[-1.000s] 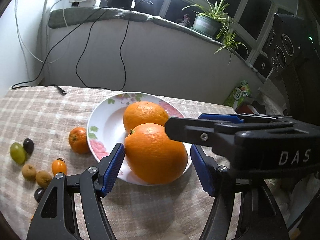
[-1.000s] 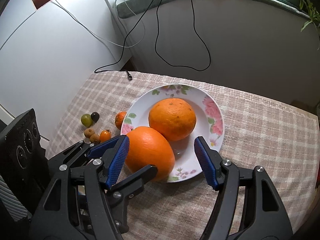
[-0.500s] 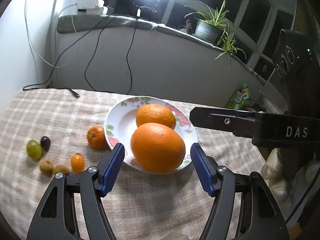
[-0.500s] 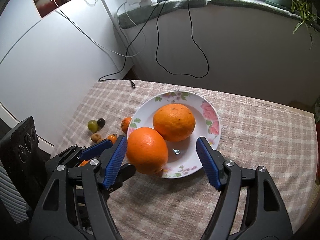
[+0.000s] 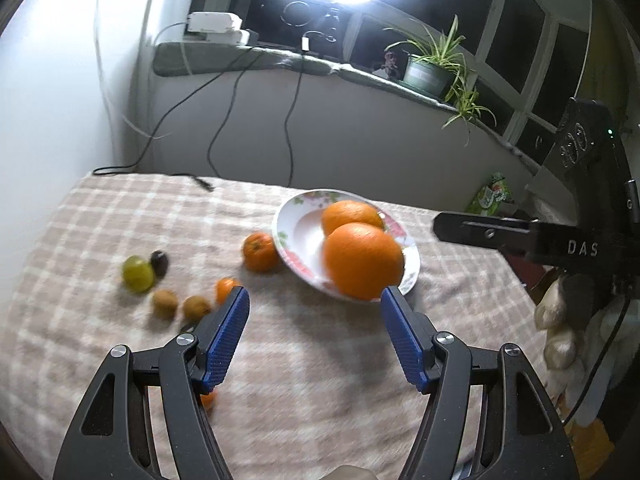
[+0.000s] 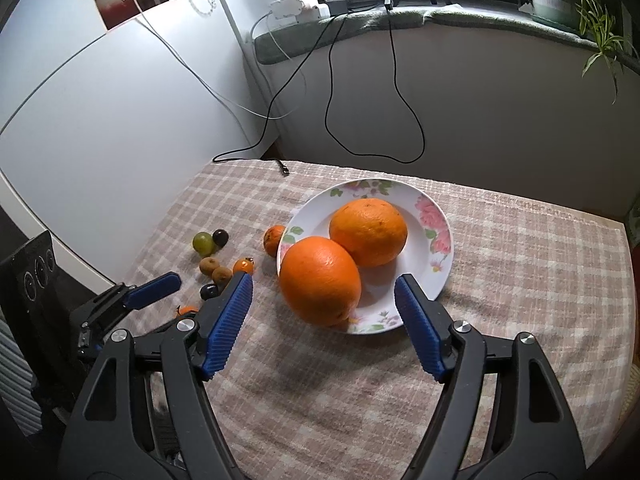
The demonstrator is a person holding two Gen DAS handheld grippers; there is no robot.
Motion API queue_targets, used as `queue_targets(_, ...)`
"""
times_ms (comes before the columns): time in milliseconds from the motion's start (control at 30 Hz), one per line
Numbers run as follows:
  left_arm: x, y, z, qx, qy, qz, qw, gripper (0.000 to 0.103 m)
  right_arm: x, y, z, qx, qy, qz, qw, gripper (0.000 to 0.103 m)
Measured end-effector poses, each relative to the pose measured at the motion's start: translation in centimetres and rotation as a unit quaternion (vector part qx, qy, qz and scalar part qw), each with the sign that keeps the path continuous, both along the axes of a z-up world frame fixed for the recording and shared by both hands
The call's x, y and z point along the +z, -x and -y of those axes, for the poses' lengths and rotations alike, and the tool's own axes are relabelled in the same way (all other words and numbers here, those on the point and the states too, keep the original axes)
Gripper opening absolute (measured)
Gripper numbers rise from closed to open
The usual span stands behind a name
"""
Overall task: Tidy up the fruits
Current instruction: 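Open the right gripper to release the orange and withdraw, then move the left gripper around the small tangerine while the right gripper approaches the dark plum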
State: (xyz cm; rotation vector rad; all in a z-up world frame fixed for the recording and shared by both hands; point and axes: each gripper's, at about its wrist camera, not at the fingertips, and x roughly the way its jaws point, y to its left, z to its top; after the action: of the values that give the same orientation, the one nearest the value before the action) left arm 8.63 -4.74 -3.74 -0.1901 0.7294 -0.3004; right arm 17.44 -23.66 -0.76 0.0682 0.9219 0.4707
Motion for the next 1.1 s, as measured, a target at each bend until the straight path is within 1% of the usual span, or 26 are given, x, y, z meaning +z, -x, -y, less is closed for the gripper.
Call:
queue_targets(233, -0.7, 2.6, -3.0, 0.021, -0.013, -0.005, 0.9997, 0.068, 0.5, 1.9, -0.7, 0.012, 0.004, 0.029, 1.000, 0.076)
queue_targets(433, -1.7, 4.5, -5.3, 0.038, -0.016, -0.015, 0.9990, 0.068, 0.7, 3.6, -2.7, 0.040, 0.019, 0.055, 0.998, 0.076)
queue_targets(600, -2.9, 5.6, -6.7, 0.047, -0.009, -0.027, 0.9985, 0.067, -0.3, 5.0, -5.1, 0.078, 0.038, 0.054, 0.995, 0.076)
queue_targets(700, -3.6, 5.7, -7.1, 0.046, -0.004, -0.034, 0.9983, 0.066, -1.1, 5.8, -6.8, 0.097, 0.060, 0.057, 0.992, 0.076)
queue_targets(833, -4.6, 5.5, -7.1, 0.040, 0.003, -0.045, 0.9982, 0.059, -2.4, 5.9, -8.9, 0.120, 0.053, 0.032, 0.991, 0.076)
queue_targets(900, -5.0, 5.4, -7.1, 0.038, 0.007, -0.048, 0.9981, 0.057, -3.1, 5.4, -9.8, 0.126, 0.045, 0.016, 0.991, 0.076)
queue_targets(1000, -5.6, 5.0, -7.2, 0.035, 0.014, -0.054, 0.9978, 0.055, -4.0, 4.3, -10.9, 0.124, 0.019, -0.017, 0.992, 0.076)
queue_targets(1033, -5.8, 4.9, -7.3, 0.035, 0.018, -0.055, 0.9977, 0.053, -4.3, 3.8, -11.2, 0.122, 0.010, -0.028, 0.992, 0.076)
queue_targets(1100, -6.1, 4.7, -7.4, 0.035, 0.021, -0.057, 0.9975, 0.052, -4.8, 3.1, -11.9, 0.117, -0.002, -0.045, 0.992, 0.076)
